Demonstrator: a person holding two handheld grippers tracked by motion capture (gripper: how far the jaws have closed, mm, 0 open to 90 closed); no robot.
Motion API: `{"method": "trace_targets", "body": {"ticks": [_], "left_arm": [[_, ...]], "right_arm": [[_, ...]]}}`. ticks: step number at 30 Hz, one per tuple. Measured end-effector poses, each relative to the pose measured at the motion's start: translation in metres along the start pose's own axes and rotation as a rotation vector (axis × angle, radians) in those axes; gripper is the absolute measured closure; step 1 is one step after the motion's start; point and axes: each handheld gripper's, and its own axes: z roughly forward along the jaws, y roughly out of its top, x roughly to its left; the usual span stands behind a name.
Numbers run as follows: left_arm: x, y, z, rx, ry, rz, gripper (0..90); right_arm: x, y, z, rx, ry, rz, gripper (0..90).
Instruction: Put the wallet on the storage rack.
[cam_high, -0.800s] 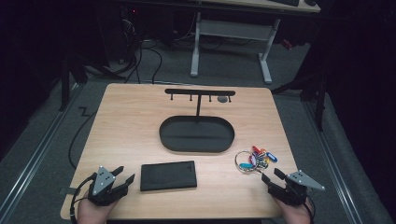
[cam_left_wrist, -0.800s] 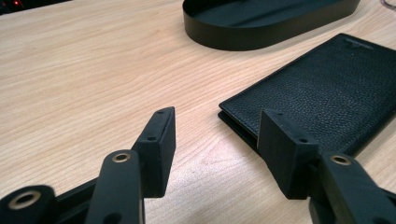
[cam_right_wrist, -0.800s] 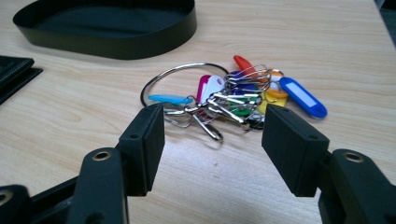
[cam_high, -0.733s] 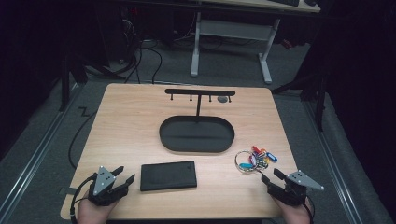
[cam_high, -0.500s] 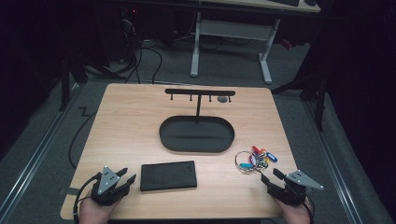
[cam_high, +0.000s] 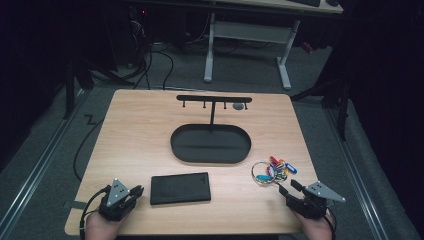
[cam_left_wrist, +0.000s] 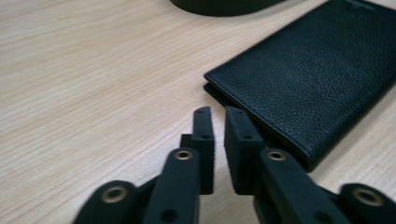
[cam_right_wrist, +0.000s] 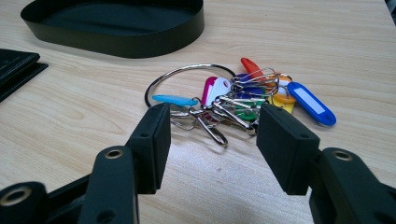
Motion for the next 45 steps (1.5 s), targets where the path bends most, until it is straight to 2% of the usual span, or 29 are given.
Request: {"method": "trace_targets", "body": {"ticks": [2, 4, 8, 10, 18, 30, 34, 40, 45], "left_arm": [[-0.002, 0.001, 0.002, 0.009, -0.023, 0.007, 89.9], [-0.006, 0.001, 0.005, 0.020, -0.044, 0.023, 90.0], [-0.015, 0.003, 0.009, 0.038, -0.060, 0.060, 90.0], [-0.016, 0.004, 0.010, 0.041, -0.053, 0.068, 90.0], [-0.020, 0.002, 0.008, 0.043, -0.071, 0.068, 90.0], [-0.053, 0.006, 0.002, 0.050, -0.176, 0.162, 88.6], [-0.053, 0.007, 0.000, 0.046, -0.171, 0.159, 86.5], [-0.038, 0.006, -0.007, 0.009, -0.138, 0.092, 81.7], [-0.035, 0.007, -0.010, -0.006, -0.121, 0.089, 78.0]], "right_arm": [[0.000, 0.000, -0.001, -0.004, -0.003, -0.003, 45.2], [-0.002, 0.000, -0.001, -0.005, -0.004, -0.001, 45.2], [-0.002, 0.000, -0.001, 0.003, -0.002, 0.006, 45.2], [-0.003, 0.000, 0.000, 0.005, 0.000, 0.002, 45.2], [-0.002, 0.000, 0.001, 0.016, 0.007, -0.001, 45.4], [-0.002, 0.000, 0.001, 0.017, 0.011, 0.001, 45.3], [-0.002, 0.000, 0.001, 0.017, 0.012, 0.001, 45.2], [-0.003, 0.000, 0.001, 0.020, 0.013, 0.003, 45.0], [-0.002, -0.001, 0.002, 0.023, 0.015, 0.004, 44.8]]}}
